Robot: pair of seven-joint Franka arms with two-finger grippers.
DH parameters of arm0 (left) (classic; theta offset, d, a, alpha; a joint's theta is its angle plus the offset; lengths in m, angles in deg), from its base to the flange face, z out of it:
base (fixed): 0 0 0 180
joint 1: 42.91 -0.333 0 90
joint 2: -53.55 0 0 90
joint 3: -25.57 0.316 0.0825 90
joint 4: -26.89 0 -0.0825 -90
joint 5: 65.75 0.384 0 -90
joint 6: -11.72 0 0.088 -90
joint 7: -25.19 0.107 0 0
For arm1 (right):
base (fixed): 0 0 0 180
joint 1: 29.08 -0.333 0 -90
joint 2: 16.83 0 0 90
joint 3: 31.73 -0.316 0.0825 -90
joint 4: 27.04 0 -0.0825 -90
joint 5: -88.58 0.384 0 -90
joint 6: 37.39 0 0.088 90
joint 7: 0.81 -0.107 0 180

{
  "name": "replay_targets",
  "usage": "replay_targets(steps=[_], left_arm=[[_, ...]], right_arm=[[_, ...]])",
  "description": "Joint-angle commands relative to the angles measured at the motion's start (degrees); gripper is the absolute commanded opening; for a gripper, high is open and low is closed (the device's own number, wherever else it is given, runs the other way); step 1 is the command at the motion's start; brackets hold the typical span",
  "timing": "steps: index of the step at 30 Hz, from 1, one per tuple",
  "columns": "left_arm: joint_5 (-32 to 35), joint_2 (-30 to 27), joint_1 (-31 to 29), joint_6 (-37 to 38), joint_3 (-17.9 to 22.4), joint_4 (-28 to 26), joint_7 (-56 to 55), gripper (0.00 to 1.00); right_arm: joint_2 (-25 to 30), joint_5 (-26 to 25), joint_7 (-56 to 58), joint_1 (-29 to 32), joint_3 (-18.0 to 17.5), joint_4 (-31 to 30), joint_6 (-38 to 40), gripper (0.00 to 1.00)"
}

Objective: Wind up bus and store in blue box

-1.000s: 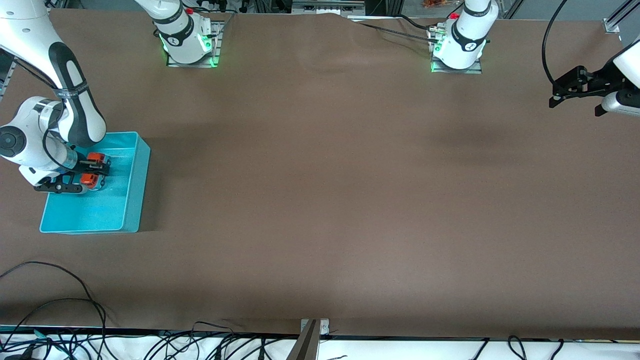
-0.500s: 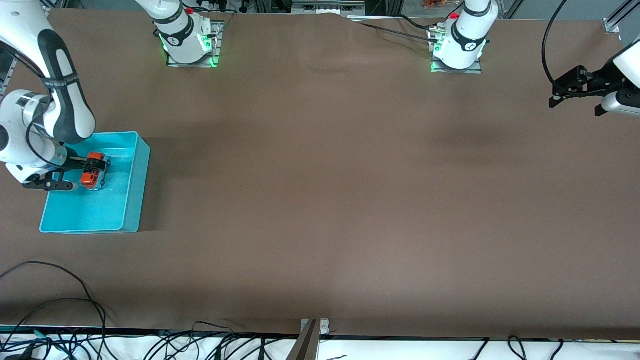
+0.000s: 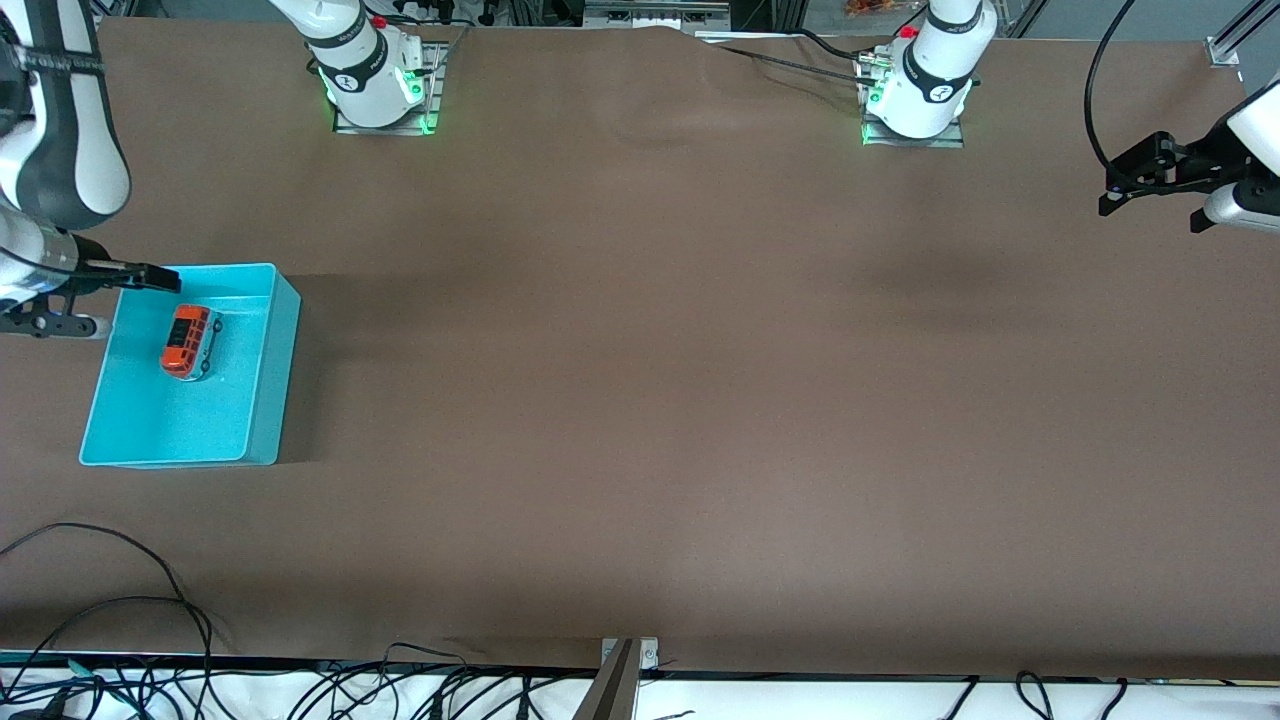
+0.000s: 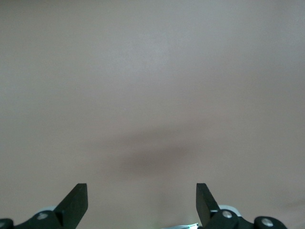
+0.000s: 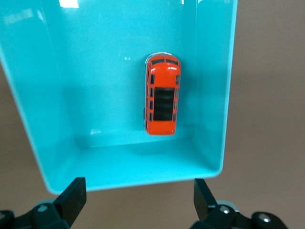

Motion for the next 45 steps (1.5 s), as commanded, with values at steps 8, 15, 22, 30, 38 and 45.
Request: replay_targets(steps=[8, 15, 22, 30, 38, 45], left_arm=[[-1.64, 0.51, -0.51, 1.21, 0.05, 1.49, 1.12, 1.0], [-1.64, 0.42, -0.51, 1.21, 0.05, 1.49, 1.12, 1.0], [-1.64, 0.42, -0.51, 1.21, 0.05, 1.49, 1.12, 1.0], [-1.64, 0.51, -0.51, 1.21, 0.05, 1.49, 1.12, 1.0], [-1.73, 0.51, -0.51, 1.21, -0.04, 1.49, 1.12, 1.0], [-1.64, 0.51, -0.51, 1.21, 0.05, 1.49, 1.2, 1.0]], right_arm=[[7.68, 3.35, -0.78, 0.19, -0.33, 1.09, 5.84, 1.0], [7.51, 6.86, -0.87, 0.19, -0.42, 5.93, 10.85, 1.0], [7.6, 11.17, -1.04, 0.1, -0.42, 8.83, 15.41, 1.0], [6.19, 13.2, -0.96, -0.07, -0.42, 14.8, 18.59, 1.0], [6.98, 13.2, -1.05, -0.25, -2.08, 14.81, 18.76, 1.0], [9.53, 13.2, -4.64, -1.39, -4.28, 14.63, 20.61, 1.0]])
